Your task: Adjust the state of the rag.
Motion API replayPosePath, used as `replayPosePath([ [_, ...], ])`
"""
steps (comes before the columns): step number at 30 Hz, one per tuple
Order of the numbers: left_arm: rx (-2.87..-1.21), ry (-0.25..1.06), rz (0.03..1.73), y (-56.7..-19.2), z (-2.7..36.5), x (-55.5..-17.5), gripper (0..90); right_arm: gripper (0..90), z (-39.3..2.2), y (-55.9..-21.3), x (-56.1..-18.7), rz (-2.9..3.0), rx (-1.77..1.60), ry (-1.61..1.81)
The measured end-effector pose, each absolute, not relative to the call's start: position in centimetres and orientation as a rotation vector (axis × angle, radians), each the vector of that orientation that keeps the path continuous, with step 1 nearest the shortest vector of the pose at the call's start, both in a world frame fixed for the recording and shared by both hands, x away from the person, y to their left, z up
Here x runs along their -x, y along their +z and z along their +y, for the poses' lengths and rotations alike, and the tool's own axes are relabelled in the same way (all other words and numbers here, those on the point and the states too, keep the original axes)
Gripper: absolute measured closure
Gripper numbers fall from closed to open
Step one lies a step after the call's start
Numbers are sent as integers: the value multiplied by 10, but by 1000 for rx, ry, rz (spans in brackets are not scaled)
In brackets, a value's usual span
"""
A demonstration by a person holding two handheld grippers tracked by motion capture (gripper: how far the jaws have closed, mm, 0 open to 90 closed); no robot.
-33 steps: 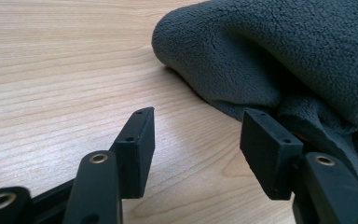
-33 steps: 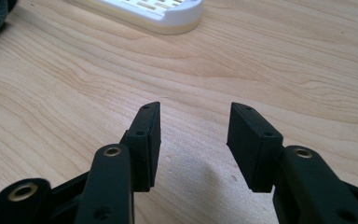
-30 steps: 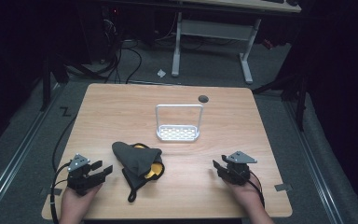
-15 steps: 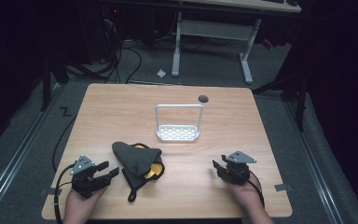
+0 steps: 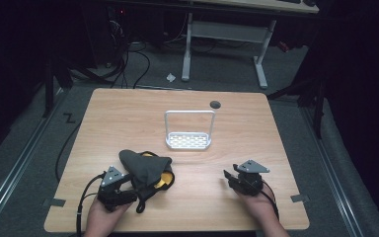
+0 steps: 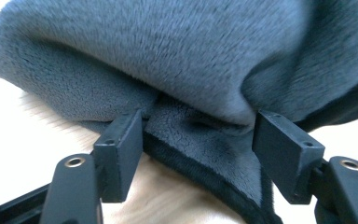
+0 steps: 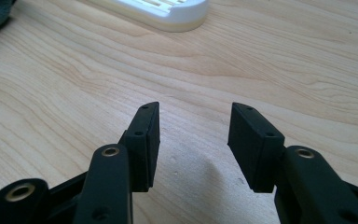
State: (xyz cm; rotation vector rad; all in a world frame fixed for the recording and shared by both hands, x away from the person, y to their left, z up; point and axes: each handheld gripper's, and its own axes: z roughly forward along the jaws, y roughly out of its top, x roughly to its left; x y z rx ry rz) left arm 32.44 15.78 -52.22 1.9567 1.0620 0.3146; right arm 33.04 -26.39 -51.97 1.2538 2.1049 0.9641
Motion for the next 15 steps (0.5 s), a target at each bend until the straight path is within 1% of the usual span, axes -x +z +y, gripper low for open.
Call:
replayPosePath([
  [2, -1977, 336, 1081, -524, 153, -327, 333, 540, -263, -520, -330, 2108, -1253, 962],
  [7, -2052, 383, 1092, -530, 139, -333, 415, 538, -260, -521, -331, 2118, -1243, 957],
  [8, -2052, 383, 1092, -530, 139, -333, 466, 538, -260, -521, -331, 2118, -1243, 957],
  [9, -2052, 374, 1085, -530, 138, -333, 466, 537, -260, -521, -331, 2118, -1246, 957],
  [10, -2054, 369, 1077, -531, 136, -332, 562, 537, -259, -522, -331, 2124, -1243, 956],
  [11, -2061, 379, 1063, -531, 135, -331, 607, 537, -258, -522, -331, 2126, -1243, 954],
  [13, -2070, 387, 1050, -531, 133, -330, 669, 537, -257, -522, -331, 2130, -1238, 955],
  [15, -2078, 391, 1033, -530, 131, -328, 709, 536, -256, -522, -330, 2133, -1235, 958],
])
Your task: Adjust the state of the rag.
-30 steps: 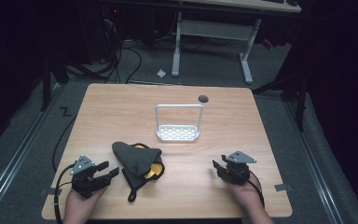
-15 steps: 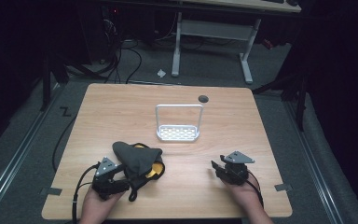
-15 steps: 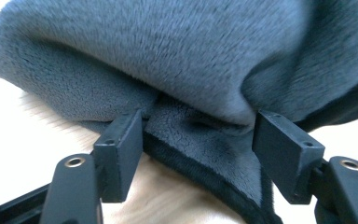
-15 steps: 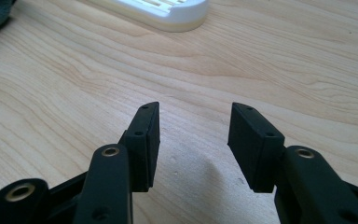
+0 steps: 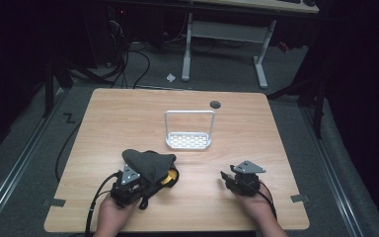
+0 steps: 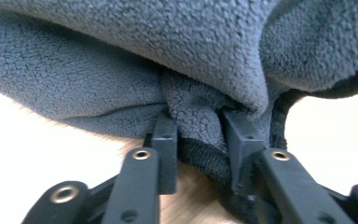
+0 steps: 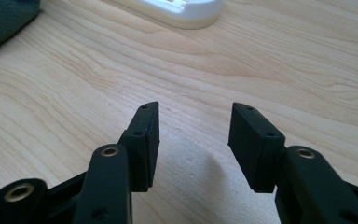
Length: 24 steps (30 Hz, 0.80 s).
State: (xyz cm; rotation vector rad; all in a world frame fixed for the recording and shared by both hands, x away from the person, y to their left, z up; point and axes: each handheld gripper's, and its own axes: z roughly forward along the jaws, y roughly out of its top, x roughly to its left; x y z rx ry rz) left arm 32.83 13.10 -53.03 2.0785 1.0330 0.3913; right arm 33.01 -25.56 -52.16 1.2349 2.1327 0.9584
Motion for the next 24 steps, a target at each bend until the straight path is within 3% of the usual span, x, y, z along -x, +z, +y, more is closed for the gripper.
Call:
replayPosePath([
  [9, -2109, 325, 926, -531, 120, -320, 731, 526, -244, -518, -323, 2155, -1190, 994],
  [20, -2126, 257, 829, -532, 94, -313, 727, 518, -202, -514, -306, 2261, -1059, 1079],
  [24, -2127, 236, 804, -532, 86, -313, 722, 566, -184, -518, -304, 2322, -1001, 1076],
])
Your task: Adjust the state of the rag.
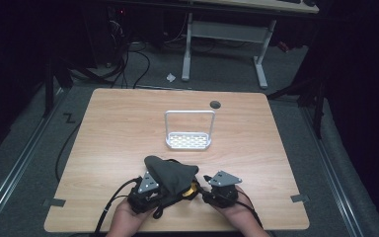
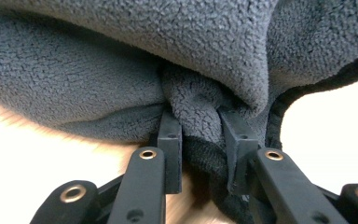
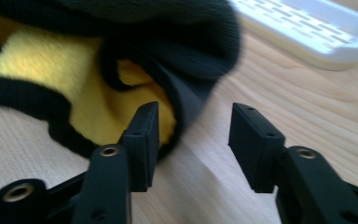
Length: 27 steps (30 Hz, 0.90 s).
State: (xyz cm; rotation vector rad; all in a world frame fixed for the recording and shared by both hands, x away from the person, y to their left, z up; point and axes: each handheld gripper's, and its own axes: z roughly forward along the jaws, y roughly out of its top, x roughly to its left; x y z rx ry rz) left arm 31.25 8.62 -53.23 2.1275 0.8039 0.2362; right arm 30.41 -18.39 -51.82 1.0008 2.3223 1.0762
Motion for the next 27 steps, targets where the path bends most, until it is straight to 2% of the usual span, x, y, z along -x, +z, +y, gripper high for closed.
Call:
replayPosePath([
  [1, -2127, 231, 801, -532, 85, -313, 722, 566, -184, -518, -304, 2322, -1001, 1076],
  [2, -2126, 221, 802, -532, 84, -313, 715, 669, -179, -521, -306, 2344, -1003, 1056],
  [5, -2121, 214, 809, -532, 84, -313, 682, 823, -175, -523, -307, 2350, -998, 1032],
  [6, -2120, 210, 814, -532, 85, -314, 682, 823, -175, -523, -307, 2350, -998, 1032],
  [7, -2117, 202, 822, -532, 87, -314, 660, 860, -176, -522, -308, 2344, -1004, 1021],
  [27, -2105, 234, 899, -529, 122, -316, 657, 868, -213, -520, -312, 2273, -1110, 981],
])
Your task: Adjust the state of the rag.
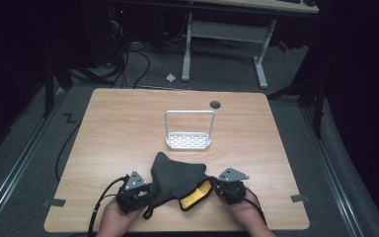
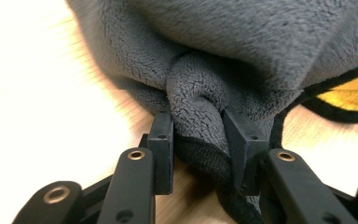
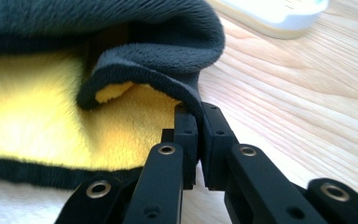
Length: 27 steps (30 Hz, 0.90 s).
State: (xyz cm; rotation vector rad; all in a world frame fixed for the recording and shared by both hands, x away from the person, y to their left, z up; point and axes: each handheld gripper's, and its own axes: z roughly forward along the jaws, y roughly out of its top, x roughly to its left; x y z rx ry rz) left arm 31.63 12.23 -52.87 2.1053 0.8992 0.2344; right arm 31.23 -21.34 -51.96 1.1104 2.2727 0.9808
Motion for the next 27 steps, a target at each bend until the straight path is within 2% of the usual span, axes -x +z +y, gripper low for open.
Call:
replayPosePath([
  [11, -2078, 243, 956, -526, 134, -319, 719, 868, -241, -518, -317, 2192, -1212, 951],
  [19, -1919, 210, 1026, -513, 159, -324, 755, 868, -244, -521, -320, 2204, -1229, 936],
  [24, -1859, 279, 1050, -503, 175, -323, 758, 868, -245, -519, -321, 2188, -1236, 943],
  [27, -1818, 269, 1073, -500, 185, -323, 759, 868, -250, -517, -323, 2165, -1259, 943],
])
